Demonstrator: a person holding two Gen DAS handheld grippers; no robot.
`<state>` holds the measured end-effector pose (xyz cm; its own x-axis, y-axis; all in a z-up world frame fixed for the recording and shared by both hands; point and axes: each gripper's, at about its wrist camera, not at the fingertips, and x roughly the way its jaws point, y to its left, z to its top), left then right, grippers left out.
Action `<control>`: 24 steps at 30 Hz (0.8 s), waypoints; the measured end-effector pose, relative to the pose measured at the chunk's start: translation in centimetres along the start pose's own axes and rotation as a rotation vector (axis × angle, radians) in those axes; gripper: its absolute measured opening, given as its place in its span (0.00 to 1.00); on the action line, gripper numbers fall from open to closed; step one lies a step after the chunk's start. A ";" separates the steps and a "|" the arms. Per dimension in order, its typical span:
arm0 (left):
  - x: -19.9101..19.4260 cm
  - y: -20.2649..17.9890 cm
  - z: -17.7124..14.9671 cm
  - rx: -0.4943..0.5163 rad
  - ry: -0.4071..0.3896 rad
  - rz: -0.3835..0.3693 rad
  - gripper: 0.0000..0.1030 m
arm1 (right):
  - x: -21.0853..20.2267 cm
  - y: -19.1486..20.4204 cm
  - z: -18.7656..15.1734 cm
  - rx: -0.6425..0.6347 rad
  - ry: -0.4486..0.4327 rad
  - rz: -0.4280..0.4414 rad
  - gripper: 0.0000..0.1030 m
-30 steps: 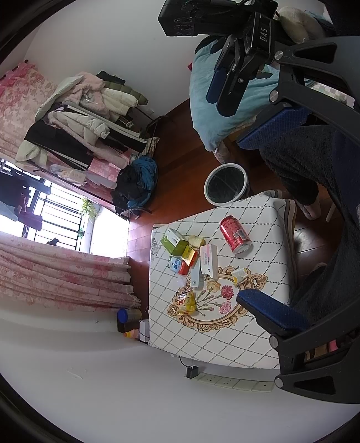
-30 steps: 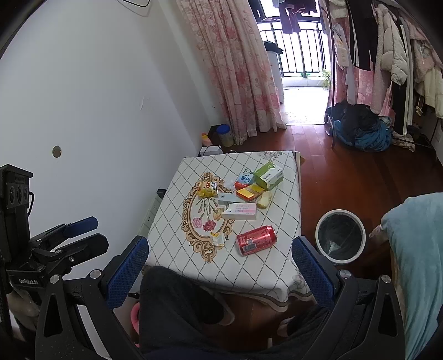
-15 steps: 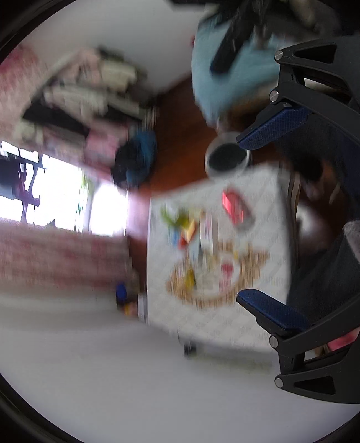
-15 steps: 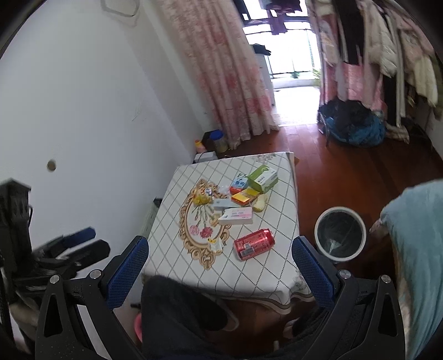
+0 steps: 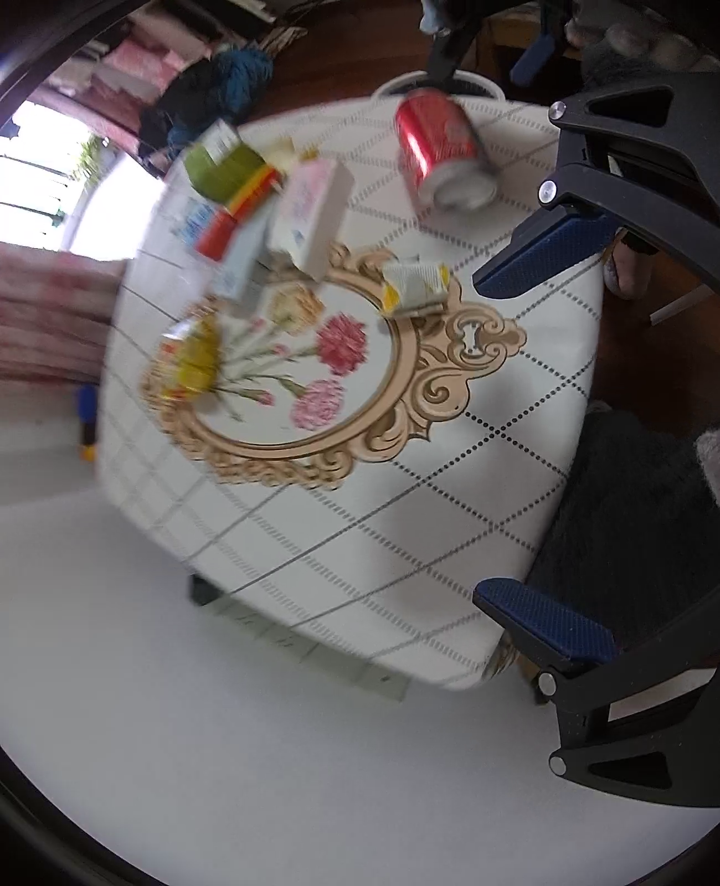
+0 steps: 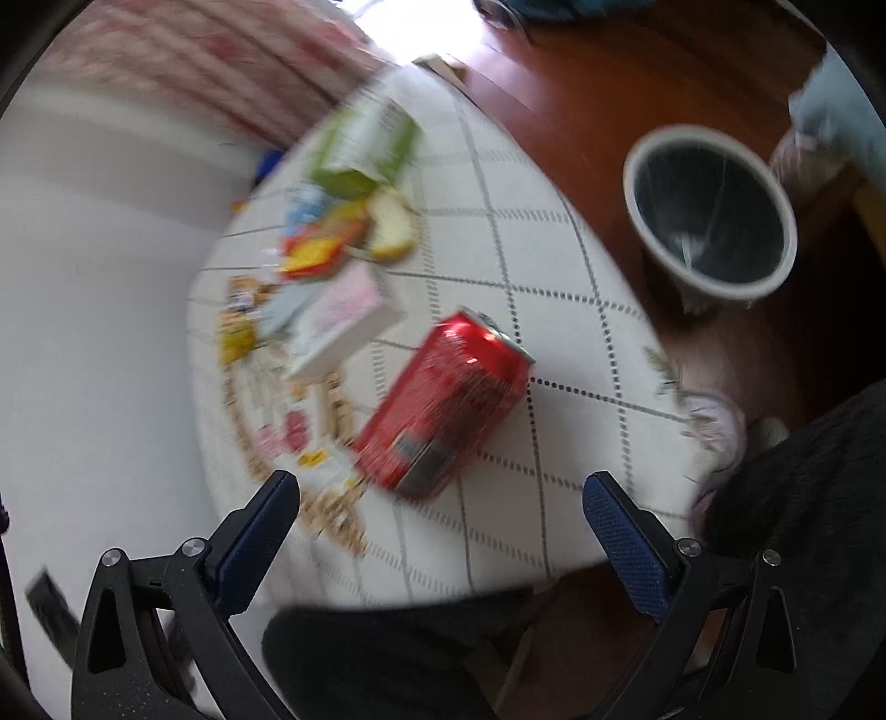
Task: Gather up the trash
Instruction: 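Grasp the red soda can with the right tool while the left tool grasps a yellow wrapper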
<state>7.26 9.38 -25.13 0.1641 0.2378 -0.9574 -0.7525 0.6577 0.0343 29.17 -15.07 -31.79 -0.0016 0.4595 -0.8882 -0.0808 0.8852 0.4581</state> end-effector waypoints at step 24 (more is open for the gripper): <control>10.5 -5.7 3.5 0.033 0.153 -0.226 0.49 | 8.8 3.8 1.3 -0.331 0.185 -0.276 0.78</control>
<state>15.52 10.64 -34.33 0.2254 -0.0264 -0.9739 -0.6864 0.7052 -0.1779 30.13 -7.54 -37.85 -0.1106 0.1630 -0.9804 -0.4170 0.8878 0.1946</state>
